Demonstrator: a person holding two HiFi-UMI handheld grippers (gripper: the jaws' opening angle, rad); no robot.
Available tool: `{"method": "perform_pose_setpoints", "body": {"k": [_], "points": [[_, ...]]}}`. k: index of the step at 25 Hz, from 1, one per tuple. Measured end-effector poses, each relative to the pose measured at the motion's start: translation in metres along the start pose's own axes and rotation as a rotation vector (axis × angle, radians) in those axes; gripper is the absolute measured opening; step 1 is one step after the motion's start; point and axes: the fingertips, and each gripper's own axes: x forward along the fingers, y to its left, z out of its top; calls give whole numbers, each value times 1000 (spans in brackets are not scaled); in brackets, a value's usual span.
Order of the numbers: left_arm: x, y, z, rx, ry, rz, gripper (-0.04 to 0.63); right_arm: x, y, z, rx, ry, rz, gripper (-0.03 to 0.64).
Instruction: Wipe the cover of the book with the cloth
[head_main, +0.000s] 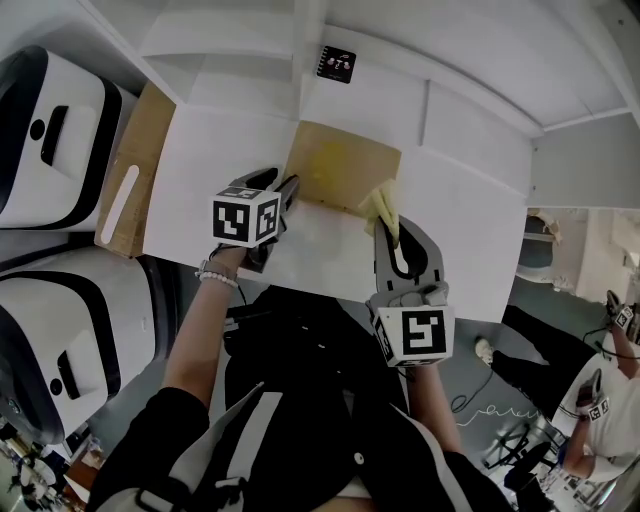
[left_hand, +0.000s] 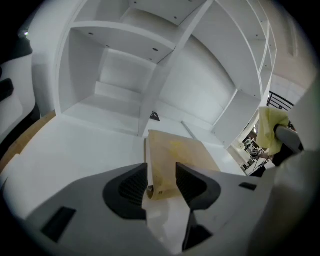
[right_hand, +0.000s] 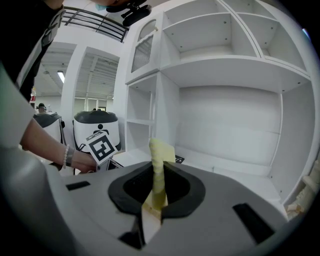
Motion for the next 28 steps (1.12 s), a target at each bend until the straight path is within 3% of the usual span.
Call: {"method": "perform_pose_setpoints", "body": {"k": [8,17,28], "points": [[17,9,-17,-60,61,20,163,7,3,-12,-4,31,10,38],[20,11,-19,-162,19,-30,161,19,2,-19,-7,54,21,38],[18,10,-19,-157,8,21,144,58,13,-18,-46,71,79,38]]}}
